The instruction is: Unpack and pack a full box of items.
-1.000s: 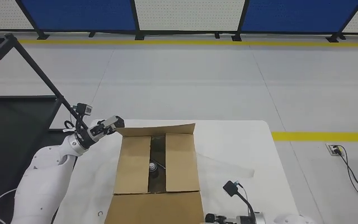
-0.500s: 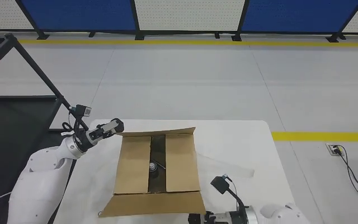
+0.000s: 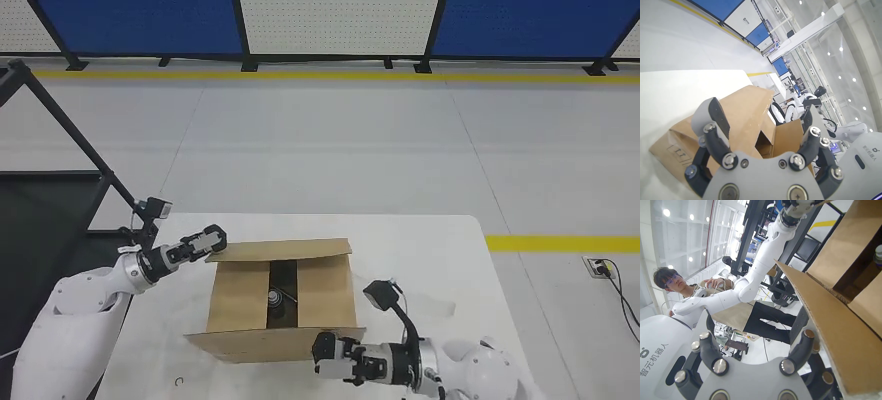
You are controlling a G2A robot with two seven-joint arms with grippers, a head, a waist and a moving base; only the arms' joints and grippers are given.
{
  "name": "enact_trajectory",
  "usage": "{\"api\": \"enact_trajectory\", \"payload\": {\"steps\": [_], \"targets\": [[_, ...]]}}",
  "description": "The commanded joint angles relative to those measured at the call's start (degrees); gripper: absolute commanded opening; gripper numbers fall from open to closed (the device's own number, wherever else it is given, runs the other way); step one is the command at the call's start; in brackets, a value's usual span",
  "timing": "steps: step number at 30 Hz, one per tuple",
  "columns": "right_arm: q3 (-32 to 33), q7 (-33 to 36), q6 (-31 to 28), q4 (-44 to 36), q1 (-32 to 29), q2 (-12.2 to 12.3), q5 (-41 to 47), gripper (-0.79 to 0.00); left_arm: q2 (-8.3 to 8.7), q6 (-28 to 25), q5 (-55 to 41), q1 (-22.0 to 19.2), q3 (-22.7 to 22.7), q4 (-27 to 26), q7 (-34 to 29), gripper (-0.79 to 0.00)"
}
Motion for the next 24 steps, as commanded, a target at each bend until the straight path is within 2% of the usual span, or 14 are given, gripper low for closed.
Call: {"api": "enact_trajectory", "payload": {"steps": [1,5,12,16,24], "targets": [[-0.61,-3.17,-0.66,0.13,0.12,-0.28,-1.03,0.000,0.20,0.05,0.20,0.10,0.39,-0.03,-0.05,0.000],[-1.20,-8.51,-1.07,0.77,0.24,-0.70,-4.13,0.000,0.50,-0.09,0.28,0.40,1.05,-0.30,0.09,0.000],[-3.50,-15.87,2.77,4.03,2.15,-1.61,-11.53,0.000,1.17,-0.31,-1.29,1.77,1.33,-2.44,0.31,0.000],[-4.26,-19.57,4.14,5.91,2.96,-2.19,-12.52,0.000,1.73,0.29,-2.02,2.67,1.11,-3.69,-0.28,0.000],[-4.00,-19.30,5.56,9.64,5.28,-2.83,-10.78,0.000,2.71,4.23,-4.58,3.90,1.66,-6.03,-4.23,0.000]]}}
